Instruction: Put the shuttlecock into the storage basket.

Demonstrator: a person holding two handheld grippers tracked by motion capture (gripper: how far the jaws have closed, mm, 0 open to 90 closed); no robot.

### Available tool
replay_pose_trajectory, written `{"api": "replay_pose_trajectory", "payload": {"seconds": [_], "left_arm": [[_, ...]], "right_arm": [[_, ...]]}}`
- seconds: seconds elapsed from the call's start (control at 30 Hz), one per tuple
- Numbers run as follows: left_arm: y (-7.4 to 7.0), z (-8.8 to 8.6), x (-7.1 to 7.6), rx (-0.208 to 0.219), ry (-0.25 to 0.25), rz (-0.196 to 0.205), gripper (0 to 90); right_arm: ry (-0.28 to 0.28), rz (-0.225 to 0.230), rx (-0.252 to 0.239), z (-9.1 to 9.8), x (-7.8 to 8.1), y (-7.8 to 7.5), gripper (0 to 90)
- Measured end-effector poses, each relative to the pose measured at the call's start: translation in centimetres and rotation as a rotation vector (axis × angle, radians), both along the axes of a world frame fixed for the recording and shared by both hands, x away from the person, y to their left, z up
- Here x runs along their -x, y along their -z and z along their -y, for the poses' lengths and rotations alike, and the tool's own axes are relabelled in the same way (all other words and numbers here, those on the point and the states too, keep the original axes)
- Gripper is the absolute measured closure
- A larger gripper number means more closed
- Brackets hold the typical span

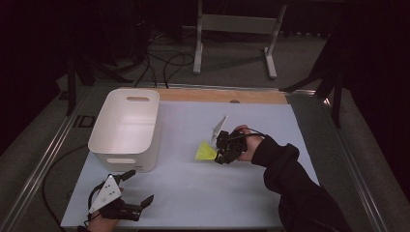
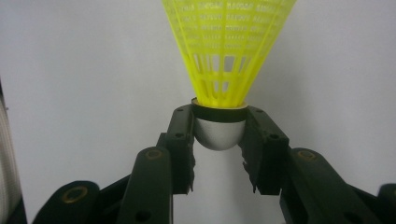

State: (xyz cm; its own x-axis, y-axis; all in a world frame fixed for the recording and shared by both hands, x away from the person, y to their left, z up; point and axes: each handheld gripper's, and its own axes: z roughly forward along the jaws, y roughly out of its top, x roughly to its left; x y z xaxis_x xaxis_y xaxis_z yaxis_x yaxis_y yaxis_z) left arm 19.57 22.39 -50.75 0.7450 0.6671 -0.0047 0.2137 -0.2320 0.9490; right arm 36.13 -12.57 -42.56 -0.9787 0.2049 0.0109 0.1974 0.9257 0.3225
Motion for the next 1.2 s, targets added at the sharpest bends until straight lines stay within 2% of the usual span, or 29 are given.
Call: {"api": "replay_pose_trajectory", "payload": {"seconds": [0.33,0.57,0.73,0.9,1.2], "left_arm": [[0.0,0.0,0.0,-0.002,0.0,-0.001,0.0],[0.0,0.0,0.0,-0.001,0.002,-0.002,0.0],[0.0,0.1,0.0,-0.002,0.002,-0.001,0.0],[0.0,0.0,0.0,0.001,0.004,-0.002,0.0],[0.0,0.0,0.0,0.002,0.006,-0.003,0.0]], "right_arm": [[-0.013,0.012,-0.018,-1.0,0.3,-1.6,65.4],[-0.035,0.02,-0.011,-2.1,0.6,-2.8,65.5],[-0.051,0.02,-0.032,-2.8,0.7,-3.4,65.5],[-0.085,0.035,-0.061,-4.2,0.8,-3.9,65.5],[-0.121,0.036,-0.063,-6.5,0.9,-4.6,65.5]]}}
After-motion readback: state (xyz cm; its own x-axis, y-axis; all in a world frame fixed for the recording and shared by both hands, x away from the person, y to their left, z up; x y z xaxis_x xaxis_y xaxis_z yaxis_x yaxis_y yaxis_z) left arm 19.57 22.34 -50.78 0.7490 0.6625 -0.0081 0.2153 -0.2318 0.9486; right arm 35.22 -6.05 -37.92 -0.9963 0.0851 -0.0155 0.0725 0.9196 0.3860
